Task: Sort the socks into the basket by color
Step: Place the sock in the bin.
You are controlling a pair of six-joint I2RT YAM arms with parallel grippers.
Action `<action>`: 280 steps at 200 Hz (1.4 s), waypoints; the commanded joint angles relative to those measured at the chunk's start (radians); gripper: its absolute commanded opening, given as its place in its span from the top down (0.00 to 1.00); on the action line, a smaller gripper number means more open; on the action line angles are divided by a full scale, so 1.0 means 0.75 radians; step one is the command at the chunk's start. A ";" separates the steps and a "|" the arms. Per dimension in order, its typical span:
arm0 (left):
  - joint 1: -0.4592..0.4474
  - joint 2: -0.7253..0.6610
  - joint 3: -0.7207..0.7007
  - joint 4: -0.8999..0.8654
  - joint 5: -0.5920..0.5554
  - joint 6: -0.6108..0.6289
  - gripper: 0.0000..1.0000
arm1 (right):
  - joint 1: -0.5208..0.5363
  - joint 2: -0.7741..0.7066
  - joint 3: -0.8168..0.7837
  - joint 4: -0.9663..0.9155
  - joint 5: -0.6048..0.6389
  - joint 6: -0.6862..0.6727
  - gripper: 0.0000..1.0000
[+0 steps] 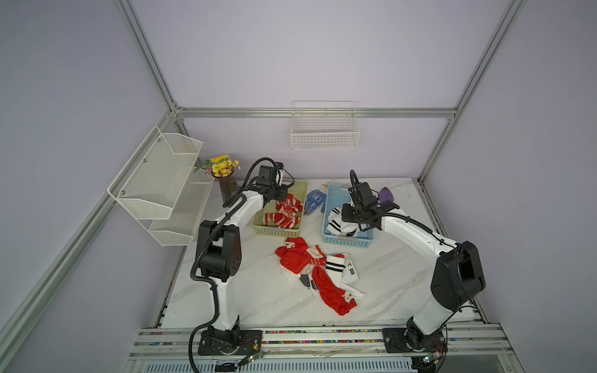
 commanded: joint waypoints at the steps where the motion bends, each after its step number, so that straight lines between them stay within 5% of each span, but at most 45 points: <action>1: 0.039 0.045 0.122 0.042 0.038 0.064 1.00 | -0.006 0.038 0.040 0.011 0.001 -0.011 0.65; 81: 0.125 0.189 0.263 -0.005 0.052 0.129 0.96 | -0.007 0.108 0.104 0.000 -0.003 -0.013 0.65; 132: 0.128 0.192 0.271 -0.006 0.048 0.126 0.76 | -0.005 0.123 0.123 -0.006 -0.005 -0.011 0.65; 189: 0.128 0.140 0.266 -0.009 0.055 0.096 0.59 | -0.006 0.107 0.101 0.008 -0.006 -0.012 0.65; 280: 0.063 -0.091 0.053 -0.001 0.191 -0.106 0.53 | -0.001 -0.022 -0.007 0.001 -0.021 -0.010 0.65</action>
